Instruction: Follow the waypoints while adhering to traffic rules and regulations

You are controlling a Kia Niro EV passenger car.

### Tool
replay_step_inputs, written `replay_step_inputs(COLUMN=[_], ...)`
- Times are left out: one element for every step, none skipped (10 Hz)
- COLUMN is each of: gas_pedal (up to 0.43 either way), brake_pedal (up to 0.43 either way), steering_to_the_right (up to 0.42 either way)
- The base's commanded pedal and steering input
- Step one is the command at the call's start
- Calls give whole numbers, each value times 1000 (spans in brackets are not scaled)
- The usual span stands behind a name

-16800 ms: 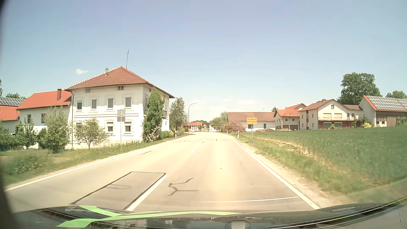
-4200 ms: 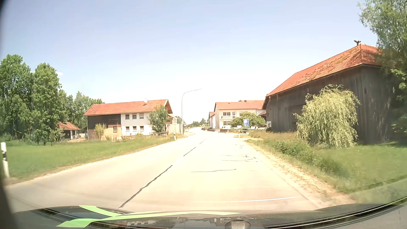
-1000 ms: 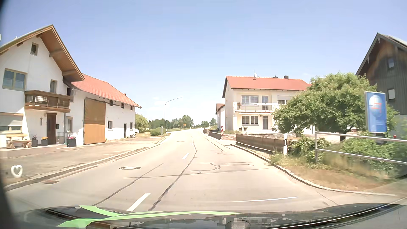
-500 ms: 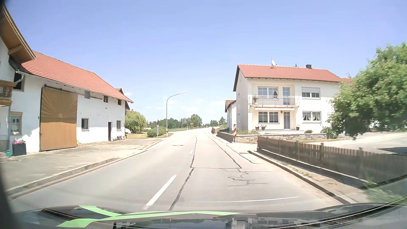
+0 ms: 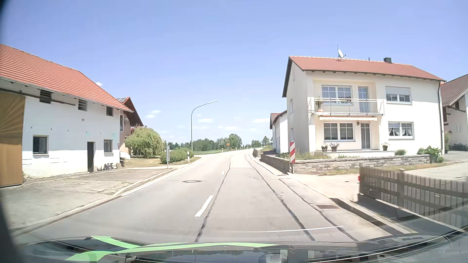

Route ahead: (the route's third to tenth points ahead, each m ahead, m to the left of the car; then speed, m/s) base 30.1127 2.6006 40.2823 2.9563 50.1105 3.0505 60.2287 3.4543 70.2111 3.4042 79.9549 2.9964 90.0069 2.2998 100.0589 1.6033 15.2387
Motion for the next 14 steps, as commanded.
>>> replay_step_inputs(gas_pedal=[248,260,260,260,268,268,280,287,287,287,280,220,220,220], brake_pedal=[0,0,0,0,0,0,0,0,0,0,0,0,0,0], steering_to_the_right=[-21,-21,-20,-20,-17,-14,-12,-12,-12,-12,-12,-12,-12,-10])
